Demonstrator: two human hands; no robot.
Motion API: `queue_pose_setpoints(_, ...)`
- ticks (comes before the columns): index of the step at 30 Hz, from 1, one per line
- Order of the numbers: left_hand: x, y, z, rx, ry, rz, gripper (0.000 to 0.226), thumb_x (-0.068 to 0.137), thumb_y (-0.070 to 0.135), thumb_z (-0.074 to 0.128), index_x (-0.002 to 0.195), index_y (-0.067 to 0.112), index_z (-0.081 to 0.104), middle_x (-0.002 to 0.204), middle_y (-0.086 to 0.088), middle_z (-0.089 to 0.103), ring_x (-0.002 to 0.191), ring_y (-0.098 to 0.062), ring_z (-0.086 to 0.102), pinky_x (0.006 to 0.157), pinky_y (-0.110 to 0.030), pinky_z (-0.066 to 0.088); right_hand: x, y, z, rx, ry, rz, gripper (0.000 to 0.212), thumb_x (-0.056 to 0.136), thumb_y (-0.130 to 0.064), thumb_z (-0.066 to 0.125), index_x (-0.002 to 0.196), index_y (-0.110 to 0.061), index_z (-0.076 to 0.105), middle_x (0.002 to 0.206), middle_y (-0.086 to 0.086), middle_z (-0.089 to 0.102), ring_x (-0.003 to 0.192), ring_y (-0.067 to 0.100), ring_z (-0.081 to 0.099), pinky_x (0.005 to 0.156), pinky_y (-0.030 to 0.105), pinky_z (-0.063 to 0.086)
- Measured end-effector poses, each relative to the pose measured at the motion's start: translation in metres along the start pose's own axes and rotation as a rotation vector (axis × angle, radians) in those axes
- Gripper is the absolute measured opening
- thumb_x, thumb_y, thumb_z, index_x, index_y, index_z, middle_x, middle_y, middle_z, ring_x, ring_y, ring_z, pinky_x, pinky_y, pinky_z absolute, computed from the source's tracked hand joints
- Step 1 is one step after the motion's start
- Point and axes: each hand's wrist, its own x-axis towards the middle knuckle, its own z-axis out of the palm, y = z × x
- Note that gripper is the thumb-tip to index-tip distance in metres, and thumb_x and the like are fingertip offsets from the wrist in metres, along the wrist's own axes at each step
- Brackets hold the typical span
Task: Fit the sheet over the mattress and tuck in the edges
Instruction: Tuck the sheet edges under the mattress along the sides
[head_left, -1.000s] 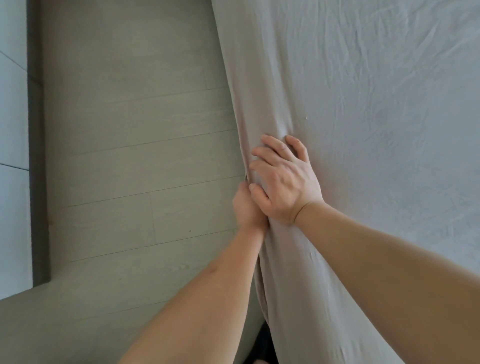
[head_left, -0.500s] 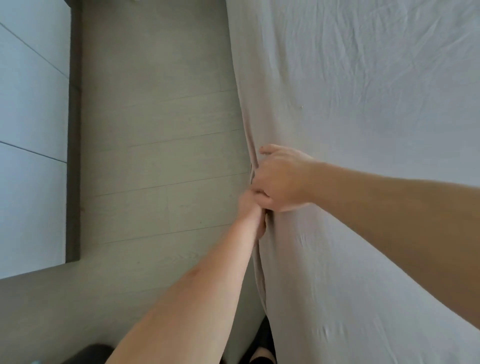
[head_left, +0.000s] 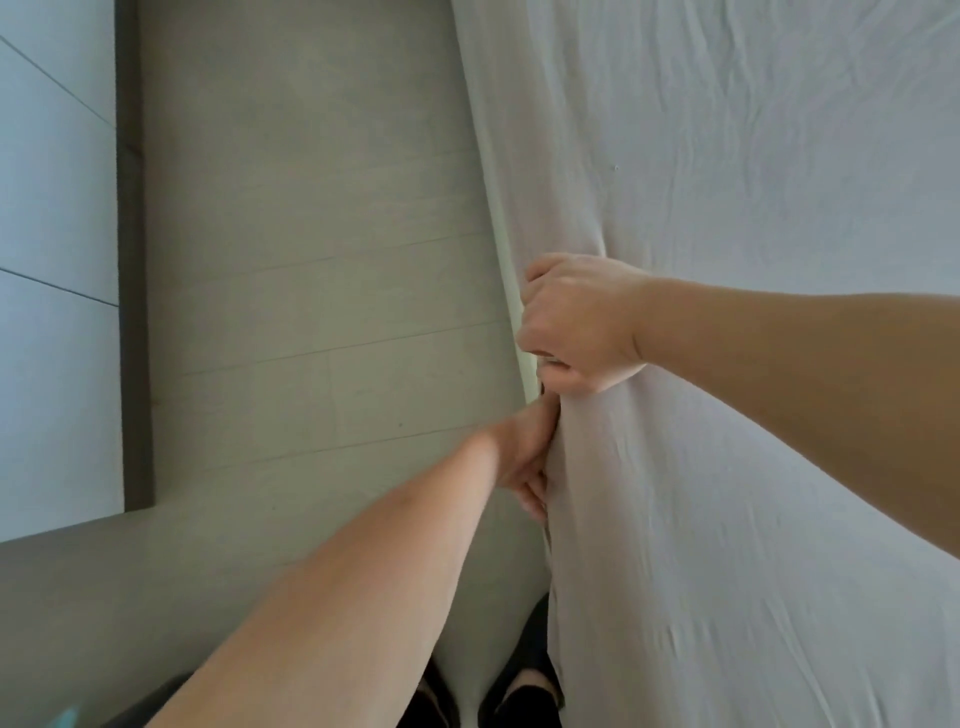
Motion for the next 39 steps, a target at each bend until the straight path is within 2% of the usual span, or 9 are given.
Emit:
queue_pose_setpoints(3,-0.008,0.012,-0.018,0.465,0.178,-0.137,0.056,0.1,0.045,0.029,0.079,0.004,0.059,0.095,-0.023,0.072,0.062,-0.032,0.065,0.057,-0.031,0.049,-0.001,-0.007,-0.001,0.019,0.01,0.034,0.031,0.078,-0.039,0.048,0.056,-0.028,0.029,0.057,-0.004,0.053,0.067,0.021,0.042,0.096,0.039,0.042)
queue_pose_setpoints(5,-0.008,0.011,-0.03,0.574,0.386,0.013,0.055,0.102,0.047,0.031,0.076,0.005,0.054,0.088,-0.021,0.07,0.056,-0.03,0.063,0.053,-0.031,0.048,-0.004,-0.014,0.0,0.014,0.033,0.091,0.024,0.079,-0.038,0.048,0.061,-0.024,0.042,0.063,-0.003,0.056,0.073,0.024,0.051,0.101,0.04,0.041)
queue_pose_setpoints(9,0.014,-0.004,-0.034,-0.003,0.605,0.427,0.034,0.086,0.04,0.051,0.079,0.008,0.058,0.087,-0.022,0.071,0.076,-0.036,0.07,0.072,-0.043,0.054,-0.013,-0.033,0.004,0.051,0.149,0.255,0.024,0.082,-0.034,0.05,0.075,-0.015,0.063,0.078,0.003,0.061,0.088,0.03,0.057,0.11,0.046,0.036)
queue_pose_setpoints(13,0.014,-0.023,-0.012,-0.481,0.429,0.596,0.021,0.092,-0.001,0.048,0.105,-0.009,0.062,0.089,-0.017,0.064,0.073,-0.022,0.059,0.061,-0.031,0.05,-0.027,-0.071,0.007,0.113,0.124,0.235,0.025,0.084,-0.036,0.05,0.08,-0.021,0.069,0.086,-0.002,0.065,0.098,0.026,0.058,0.116,0.047,0.03)
queue_pose_setpoints(17,0.008,-0.036,-0.008,-0.349,0.434,0.591,0.031,0.079,-0.002,0.051,0.105,-0.01,0.064,0.083,-0.017,0.064,0.074,-0.023,0.056,0.06,-0.034,0.044,-0.038,-0.095,0.008,0.127,0.002,0.142,0.038,0.085,-0.04,0.039,0.064,-0.025,0.067,0.07,-0.009,0.062,0.083,0.018,0.057,0.115,0.044,0.03)
queue_pose_setpoints(21,-0.002,-0.051,0.0,-0.226,0.452,0.607,0.03,0.078,-0.012,0.049,0.074,0.009,0.068,0.063,-0.003,0.061,0.06,-0.015,0.051,0.051,-0.025,0.041,-0.034,-0.095,0.001,0.074,-0.124,0.095,0.045,0.083,-0.043,0.03,0.059,-0.025,0.063,0.063,-0.008,0.059,0.073,0.018,0.051,0.105,0.038,0.035)
queue_pose_setpoints(28,0.021,-0.08,0.032,-0.152,0.693,0.589,0.009,0.075,0.01,0.059,0.073,0.005,0.052,0.065,0.001,0.054,0.06,-0.013,0.041,0.052,-0.027,0.036,-0.035,-0.096,-0.013,0.08,-0.125,0.079,0.039,0.08,-0.042,0.028,0.046,-0.025,0.037,0.049,-0.01,0.035,0.062,0.016,0.043,0.092,0.031,0.037)
queue_pose_setpoints(32,0.022,-0.091,0.043,-0.164,0.891,0.548,0.009,0.077,0.011,0.063,0.071,0.015,0.057,0.067,0.002,0.064,0.057,-0.011,0.049,0.053,-0.028,0.038,-0.044,-0.111,0.001,0.048,-0.091,0.159,0.047,0.088,-0.036,0.024,0.073,-0.023,0.067,0.073,-0.007,0.06,0.08,0.02,0.052,0.103,0.037,0.037)
queue_pose_setpoints(39,-0.001,-0.13,0.069,-0.314,0.644,0.694,0.01,0.078,0.015,0.065,0.079,0.006,0.063,0.073,-0.004,0.063,0.068,-0.016,0.057,0.059,-0.027,0.048,-0.097,-0.201,0.023,0.203,0.111,0.158,0.025,0.089,-0.025,0.047,0.098,-0.018,0.069,0.107,-0.001,0.067,0.11,0.028,0.058,0.118,0.044,0.028)
